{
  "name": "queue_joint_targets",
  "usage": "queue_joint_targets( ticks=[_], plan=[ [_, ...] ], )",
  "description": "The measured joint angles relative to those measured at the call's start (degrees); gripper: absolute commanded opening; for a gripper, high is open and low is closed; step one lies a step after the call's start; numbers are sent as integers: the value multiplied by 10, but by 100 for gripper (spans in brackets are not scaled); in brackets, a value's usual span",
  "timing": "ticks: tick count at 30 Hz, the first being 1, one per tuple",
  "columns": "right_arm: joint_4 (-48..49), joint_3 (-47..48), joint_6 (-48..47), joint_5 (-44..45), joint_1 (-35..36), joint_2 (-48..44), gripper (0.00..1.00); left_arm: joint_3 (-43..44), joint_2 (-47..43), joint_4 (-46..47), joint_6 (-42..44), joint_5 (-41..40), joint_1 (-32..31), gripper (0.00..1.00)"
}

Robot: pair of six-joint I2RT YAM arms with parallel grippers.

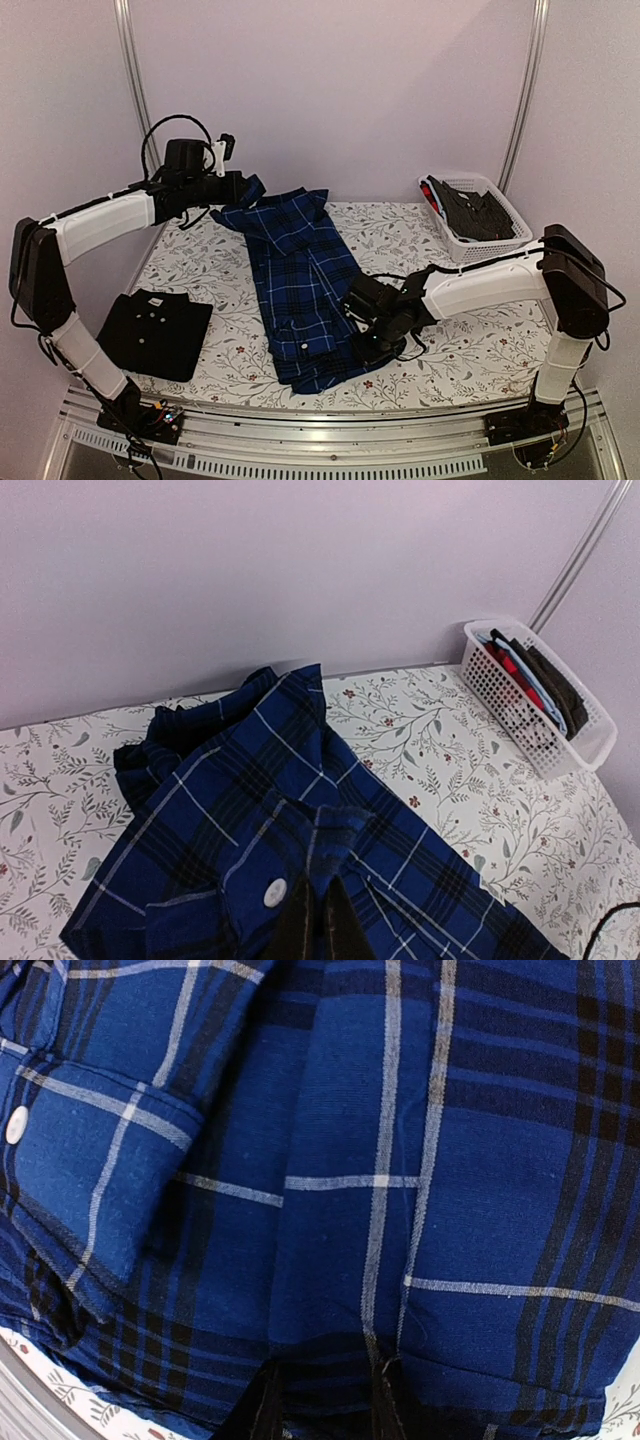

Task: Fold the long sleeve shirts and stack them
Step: Adjust the corner of the shirt on the rectangle-folded shirt.

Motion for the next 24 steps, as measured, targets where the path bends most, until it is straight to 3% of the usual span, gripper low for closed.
queue_joint_targets(
  ticks=[6,9,24],
  plan=[
    [-3,4,6,2,4,6,44,1,3,0,0,0,1,0],
    [-5,6,8,2,5,7,44,1,5,0,0,1,2,0],
    [-49,37,13,26,8,7,5,2,10,0,0,7,4,0]
  ],
)
